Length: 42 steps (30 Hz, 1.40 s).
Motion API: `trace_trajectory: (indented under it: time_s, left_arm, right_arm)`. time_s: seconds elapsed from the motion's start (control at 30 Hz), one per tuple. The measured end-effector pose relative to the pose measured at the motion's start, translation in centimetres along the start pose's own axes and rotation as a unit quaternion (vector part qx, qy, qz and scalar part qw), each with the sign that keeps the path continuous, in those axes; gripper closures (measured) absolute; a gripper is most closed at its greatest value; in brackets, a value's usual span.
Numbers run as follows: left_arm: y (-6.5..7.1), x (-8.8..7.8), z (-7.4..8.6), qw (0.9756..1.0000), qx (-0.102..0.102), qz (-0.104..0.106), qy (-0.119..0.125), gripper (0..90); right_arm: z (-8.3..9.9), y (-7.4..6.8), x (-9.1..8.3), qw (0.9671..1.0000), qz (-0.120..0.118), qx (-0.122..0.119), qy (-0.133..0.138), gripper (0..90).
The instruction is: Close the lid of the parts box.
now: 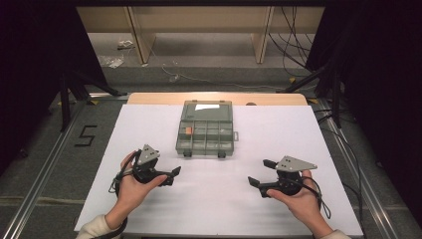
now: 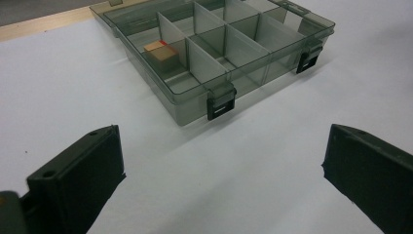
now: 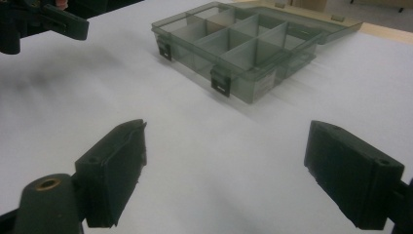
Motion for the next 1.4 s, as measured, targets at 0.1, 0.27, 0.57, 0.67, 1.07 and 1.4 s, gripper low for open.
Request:
trace_trajectory:
  time_s: [0.1, 0.27, 0.57, 0.67, 1.07, 1.4]
  left_arm:
    - [0.0, 0.0, 0.0, 1.0, 0.001, 0.001, -0.001, 0.7]
    - [0.0, 0.0, 0.0, 1.0, 0.0, 0.0, 0.0, 0.8]
    - [-0.9, 0.1, -1.0, 0.9998, -0.017, -0.003, 0.009, 5.1]
    - [-1.7, 0.5, -1.7, 0.9993, -0.036, -0.003, 0.01, 7.6]
    - [-7.0, 5.0, -7.2, 0.9956, -0.086, -0.037, -0.003, 15.7]
    - [-11.3, 10.7, -10.8, 0.989, -0.12, -0.074, -0.044, 23.9]
  right_arm:
    - [0.2, 0.3, -0.4, 1.0, 0.002, 0.002, 0.001, 16.5]
    - [0.4, 0.6, -0.6, 1.0, 0.007, 0.004, -0.001, 16.6]
    - [0.5, 0.5, -0.6, 1.0, 0.007, 0.007, -0.001, 16.6]
    - [0.5, 0.6, -0.5, 0.9999, 0.009, 0.007, -0.002, 16.6]
    - [0.5, 1.0, -0.7, 0.9998, 0.016, 0.014, -0.001, 16.5]
    - [0.6, 1.1, -0.9, 0.9997, 0.018, 0.016, 0.001, 16.5]
Point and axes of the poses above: each handheld gripper's, and its own axes: x roughly forward along the jaws, z roughly out of its underside, y roughly to its right, the point moved 6 cm from there along x, roughly forward along the jaws, and after that the axes turned 3 degrees about z, right-handed, at the moved point
